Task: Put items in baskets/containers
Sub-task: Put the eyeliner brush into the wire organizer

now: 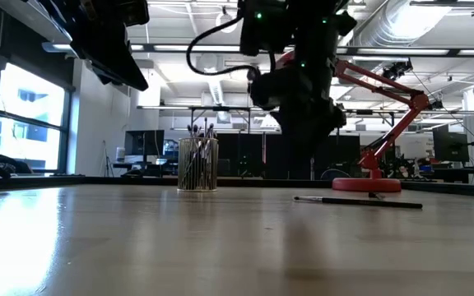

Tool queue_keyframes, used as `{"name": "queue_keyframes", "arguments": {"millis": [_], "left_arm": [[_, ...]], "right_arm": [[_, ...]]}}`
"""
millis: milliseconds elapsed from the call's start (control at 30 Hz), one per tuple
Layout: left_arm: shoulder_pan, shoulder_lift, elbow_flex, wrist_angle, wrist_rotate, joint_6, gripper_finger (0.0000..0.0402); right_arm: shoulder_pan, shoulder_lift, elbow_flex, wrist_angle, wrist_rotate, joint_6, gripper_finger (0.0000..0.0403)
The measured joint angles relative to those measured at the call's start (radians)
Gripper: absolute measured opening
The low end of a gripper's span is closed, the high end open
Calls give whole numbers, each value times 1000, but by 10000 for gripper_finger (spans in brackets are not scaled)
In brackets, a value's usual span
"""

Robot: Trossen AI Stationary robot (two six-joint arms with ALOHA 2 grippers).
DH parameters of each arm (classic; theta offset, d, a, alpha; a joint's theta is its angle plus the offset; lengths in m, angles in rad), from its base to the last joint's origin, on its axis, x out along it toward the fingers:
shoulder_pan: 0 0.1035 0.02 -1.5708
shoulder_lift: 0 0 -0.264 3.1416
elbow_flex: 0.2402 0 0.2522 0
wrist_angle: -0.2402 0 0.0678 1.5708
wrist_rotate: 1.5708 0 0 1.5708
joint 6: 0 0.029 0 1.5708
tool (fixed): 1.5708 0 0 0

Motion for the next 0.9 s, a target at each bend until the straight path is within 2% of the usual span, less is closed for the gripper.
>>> {"name": "queue_keyframes", "arguments": {"millis": [267, 767, 900], "left_arm": [[0, 0, 0, 0, 0, -2, 1], [0, 0, 0, -2, 0, -3, 1], [0, 0, 1, -1, 0, -21, 1]], "right_arm": [[-20, 38, -3, -2, -2, -33, 129], [12, 113, -2, 44, -17, -71, 117], [19, 133, 3, 44, -5, -71, 99]]}}
